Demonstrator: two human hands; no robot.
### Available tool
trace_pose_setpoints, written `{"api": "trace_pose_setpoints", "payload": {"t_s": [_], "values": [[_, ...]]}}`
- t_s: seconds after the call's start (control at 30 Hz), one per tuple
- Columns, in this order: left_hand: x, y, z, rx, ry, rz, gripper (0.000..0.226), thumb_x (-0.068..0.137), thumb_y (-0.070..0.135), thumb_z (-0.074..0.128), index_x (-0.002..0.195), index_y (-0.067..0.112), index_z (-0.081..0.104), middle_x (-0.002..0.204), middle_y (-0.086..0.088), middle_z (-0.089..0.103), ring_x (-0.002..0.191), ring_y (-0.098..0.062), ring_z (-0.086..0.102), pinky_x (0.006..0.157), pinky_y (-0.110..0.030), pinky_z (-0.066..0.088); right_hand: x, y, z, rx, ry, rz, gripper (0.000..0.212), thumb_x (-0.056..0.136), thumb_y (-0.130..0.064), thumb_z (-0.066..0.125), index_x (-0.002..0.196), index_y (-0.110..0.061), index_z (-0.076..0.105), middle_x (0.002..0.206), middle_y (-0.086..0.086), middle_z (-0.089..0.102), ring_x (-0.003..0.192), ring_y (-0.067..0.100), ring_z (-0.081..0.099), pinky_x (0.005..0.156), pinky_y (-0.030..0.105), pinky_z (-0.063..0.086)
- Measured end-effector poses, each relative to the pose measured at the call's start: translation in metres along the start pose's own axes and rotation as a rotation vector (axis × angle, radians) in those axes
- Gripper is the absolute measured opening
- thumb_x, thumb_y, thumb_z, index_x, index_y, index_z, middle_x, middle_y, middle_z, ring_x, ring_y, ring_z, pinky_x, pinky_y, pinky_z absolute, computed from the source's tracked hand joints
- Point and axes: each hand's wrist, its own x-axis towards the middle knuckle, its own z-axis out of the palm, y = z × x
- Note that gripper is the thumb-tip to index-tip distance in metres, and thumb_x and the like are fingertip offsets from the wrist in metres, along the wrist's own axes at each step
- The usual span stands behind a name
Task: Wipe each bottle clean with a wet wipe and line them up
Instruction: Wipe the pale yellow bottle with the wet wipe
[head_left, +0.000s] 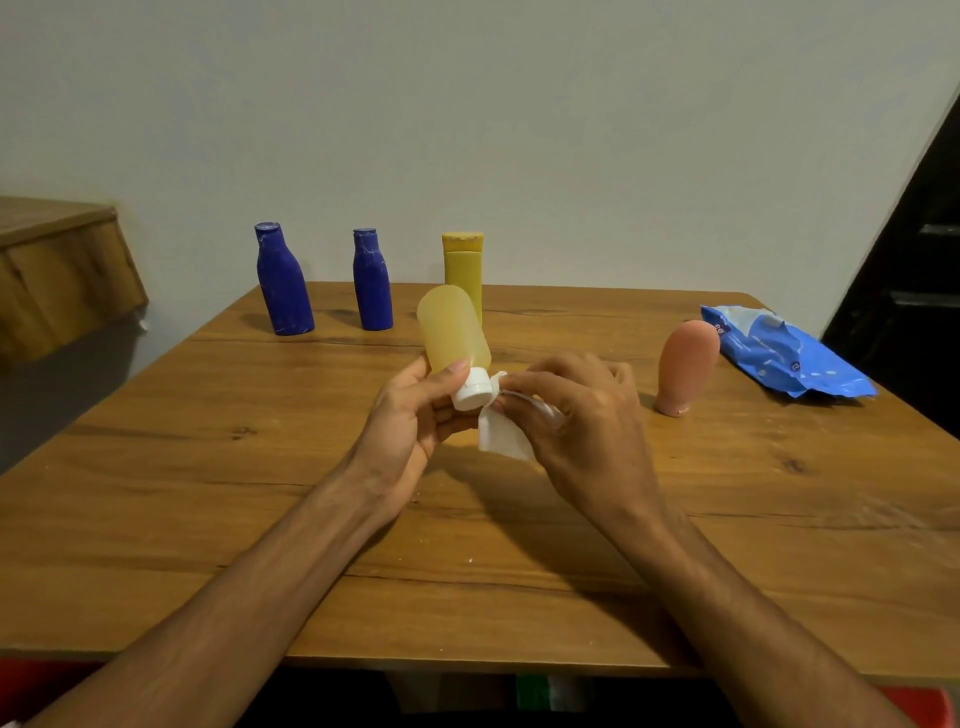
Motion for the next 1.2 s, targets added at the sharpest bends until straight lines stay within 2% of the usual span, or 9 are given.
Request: {"api": "trace_pose_setpoints", "payload": {"t_s": [0.13,0.3,0.47,0.57,0.67,0.83,1.0,1.1,1.2], "values": [[0.004,0.002,-0.003,0.157,0.004,0.026,0.054,0.075,0.03,0.064,0.125,0.012,0.054,0.102,-0.004,0.071,0.089,-0.015,0.069,0.078,-0.028,0.055,0.002,0.002,-0.006,0.009,0.021,0.098,0.019,0.081,-0.025,0.077,0.098,-0.018,0.075,0.095,-0.002,0.07,0.088,0.018,0.059,0.069,0.035,0.036],[0.013,0.001,0.004,0.359,-0.012,0.0,0.075,0.072,0.036,0.072,0.14,0.018,0.045,0.117,-0.003,0.067,0.105,-0.021,0.066,0.097,-0.041,0.051,0.011,0.007,-0.019,0.097,-0.013,0.224,0.019,0.084,-0.03,0.073,0.101,-0.021,0.075,0.093,-0.007,0.07,0.084,0.012,0.06,0.07,0.044,0.052],[0.032,-0.001,0.029,0.438,-0.093,0.021,0.059,0.081,0.022,0.073,0.134,0.018,0.047,0.114,-0.001,0.07,0.095,-0.009,0.07,0.082,-0.023,0.053,0.017,0.019,-0.033,0.083,-0.102,0.307,0.021,0.085,-0.03,0.072,0.102,-0.018,0.075,0.095,-0.007,0.07,0.077,0.002,0.058,0.066,0.021,0.049],[0.049,-0.005,0.044,0.466,-0.121,0.043,0.053,0.082,0.015,0.074,0.129,0.02,0.051,0.111,0.001,0.069,0.099,-0.008,0.067,0.078,-0.018,0.055,0.018,0.034,-0.041,0.078,-0.127,0.378,0.019,0.084,-0.031,0.073,0.099,-0.019,0.075,0.094,-0.008,0.07,0.075,-0.002,0.054,0.062,0.018,0.043],[0.069,-0.016,0.055,0.534,-0.141,0.046,0.052,0.08,0.015,0.077,0.127,0.014,0.054,0.111,-0.001,0.067,0.103,-0.015,0.064,0.084,-0.026,0.055,0.015,0.046,-0.047,0.059,-0.156,0.436,0.018,0.085,-0.029,0.072,0.098,-0.017,0.074,0.088,-0.011,0.065,0.073,-0.006,0.051,0.057,0.014,0.037],[0.089,-0.04,0.071,0.623,-0.189,0.016,0.047,0.08,0.017,0.078,0.122,0.017,0.057,0.111,-0.003,0.066,0.102,-0.02,0.063,0.079,-0.031,0.055,0.008,0.072,-0.056,0.021,-0.187,0.565,0.008,0.081,-0.029,0.075,0.088,-0.024,0.075,0.075,-0.017,0.062,0.072,-0.001,0.058,0.063,0.032,0.055],[0.102,-0.061,0.074,0.666,-0.223,0.01,0.06,0.081,0.009,0.076,0.135,0.015,0.049,0.119,-0.003,0.063,0.1,-0.011,0.062,0.062,-0.013,0.052,0.006,0.092,-0.061,-0.045,-0.205,0.659,0.017,0.082,-0.027,0.076,0.096,-0.018,0.075,0.08,-0.01,0.063,0.067,-0.002,0.053,0.053,0.014,0.039],[0.107,-0.068,0.074,0.759,-0.242,0.059,0.061,0.081,0.012,0.077,0.135,0.016,0.049,0.121,0.0,0.064,0.104,-0.008,0.06,0.078,-0.017,0.051,0.003,0.1,-0.057,-0.068,-0.235,0.691,0.018,0.083,-0.026,0.075,0.098,-0.016,0.074,0.095,0.0,0.071,0.072,0.002,0.055,0.056,0.014,0.042],[0.112,-0.075,0.072,0.829,-0.257,0.098,0.067,0.081,0.016,0.077,0.141,0.014,0.046,0.13,0.001,0.059,0.117,-0.013,0.055,0.093,-0.027,0.043,0.0,0.101,-0.052,-0.053,-0.295,0.713,0.019,0.084,-0.024,0.073,0.1,-0.014,0.072,0.101,0.002,0.071,0.079,0.006,0.059,0.071,0.026,0.056]]}}
